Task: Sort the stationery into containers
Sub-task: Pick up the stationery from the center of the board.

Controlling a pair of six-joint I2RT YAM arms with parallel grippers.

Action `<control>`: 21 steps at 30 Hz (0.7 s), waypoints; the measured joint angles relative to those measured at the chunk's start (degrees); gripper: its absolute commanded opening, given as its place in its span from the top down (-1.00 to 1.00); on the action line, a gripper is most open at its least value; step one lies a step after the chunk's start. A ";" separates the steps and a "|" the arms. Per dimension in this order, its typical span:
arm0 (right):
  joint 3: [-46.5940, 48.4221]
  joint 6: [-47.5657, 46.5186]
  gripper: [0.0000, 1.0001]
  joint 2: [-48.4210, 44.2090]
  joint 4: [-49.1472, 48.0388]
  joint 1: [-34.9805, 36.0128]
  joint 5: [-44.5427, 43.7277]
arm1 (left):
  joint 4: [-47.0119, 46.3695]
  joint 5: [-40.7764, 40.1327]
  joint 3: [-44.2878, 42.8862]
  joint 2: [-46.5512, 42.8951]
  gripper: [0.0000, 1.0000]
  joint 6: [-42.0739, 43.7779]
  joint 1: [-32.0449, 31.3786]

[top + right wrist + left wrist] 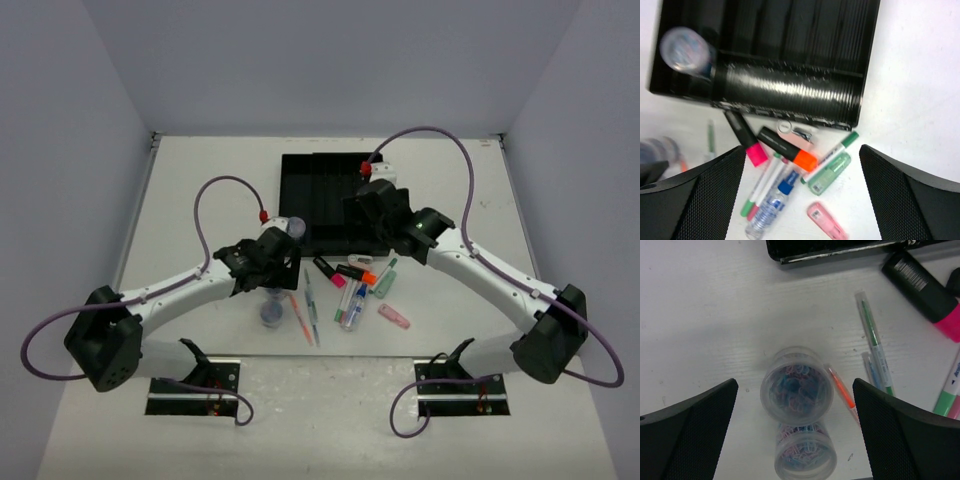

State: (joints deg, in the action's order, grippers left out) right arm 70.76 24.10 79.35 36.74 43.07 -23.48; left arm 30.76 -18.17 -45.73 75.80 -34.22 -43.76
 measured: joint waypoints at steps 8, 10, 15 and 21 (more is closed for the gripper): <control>-3.89 0.85 -0.98 1.30 -0.44 0.00 -0.13 | -2.25 0.23 1.22 4.64 -0.38 -1.06 -1.32; -3.90 0.95 -0.98 1.29 -0.76 0.00 -0.14 | -2.28 -0.36 1.65 4.64 -0.16 -1.56 -1.32; -3.91 0.96 -0.98 1.25 -1.37 0.00 -0.13 | -1.99 -2.11 1.92 4.64 0.71 -2.23 -1.32; -4.40 0.94 -0.98 1.10 -1.67 0.00 -0.63 | 0.64 -4.42 1.40 4.30 1.00 -2.71 -1.32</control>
State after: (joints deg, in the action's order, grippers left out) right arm 66.36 25.04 80.44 35.07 43.07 -24.11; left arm 31.40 -22.59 -44.33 80.10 -36.93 -45.08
